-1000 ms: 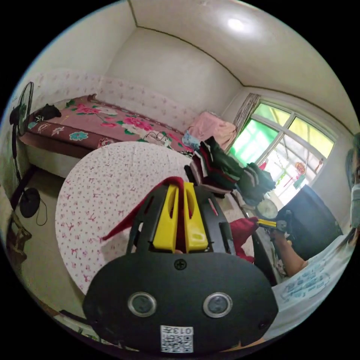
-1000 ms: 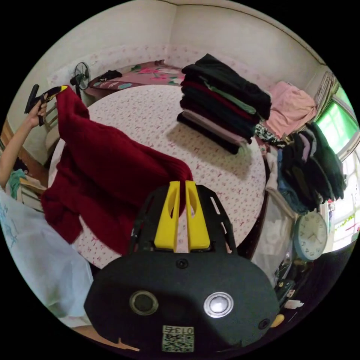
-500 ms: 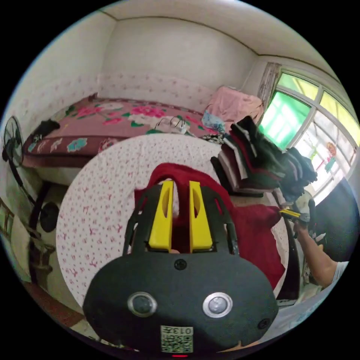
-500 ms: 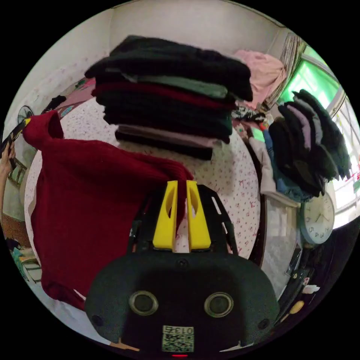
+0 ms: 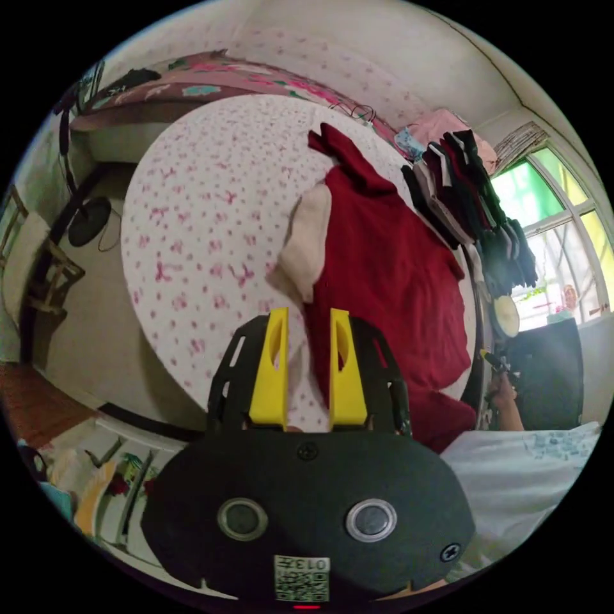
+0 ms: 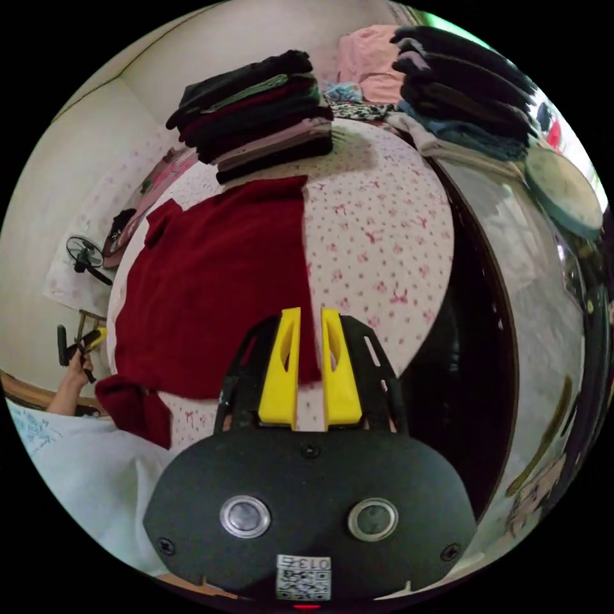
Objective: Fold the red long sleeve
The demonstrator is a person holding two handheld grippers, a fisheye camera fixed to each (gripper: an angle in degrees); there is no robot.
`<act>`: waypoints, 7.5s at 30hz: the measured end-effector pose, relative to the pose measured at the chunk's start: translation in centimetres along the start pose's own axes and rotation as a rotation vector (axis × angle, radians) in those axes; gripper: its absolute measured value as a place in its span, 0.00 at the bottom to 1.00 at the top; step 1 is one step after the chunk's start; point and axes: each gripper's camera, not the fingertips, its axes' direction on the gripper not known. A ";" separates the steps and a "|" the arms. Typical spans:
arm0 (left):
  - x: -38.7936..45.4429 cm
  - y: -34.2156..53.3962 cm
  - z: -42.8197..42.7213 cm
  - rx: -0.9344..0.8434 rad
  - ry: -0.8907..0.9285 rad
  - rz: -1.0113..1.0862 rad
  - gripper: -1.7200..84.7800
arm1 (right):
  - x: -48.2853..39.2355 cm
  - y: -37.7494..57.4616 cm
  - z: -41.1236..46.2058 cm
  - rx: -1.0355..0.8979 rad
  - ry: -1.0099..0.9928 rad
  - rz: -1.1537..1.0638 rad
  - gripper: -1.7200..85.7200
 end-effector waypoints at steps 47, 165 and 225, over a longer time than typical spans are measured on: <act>6.1 1.6 4.5 -0.173 -0.031 0.054 0.03 | 1.0 0.9 3.5 -0.027 0.006 -0.099 0.05; 31.2 9.8 4.6 -0.128 -0.535 0.602 0.02 | -42.3 11.4 4.6 -0.266 -0.110 -1.335 0.15; 30.7 -5.1 -3.4 0.023 -0.282 0.710 0.04 | -1.8 5.5 0.5 0.029 -0.043 0.028 0.03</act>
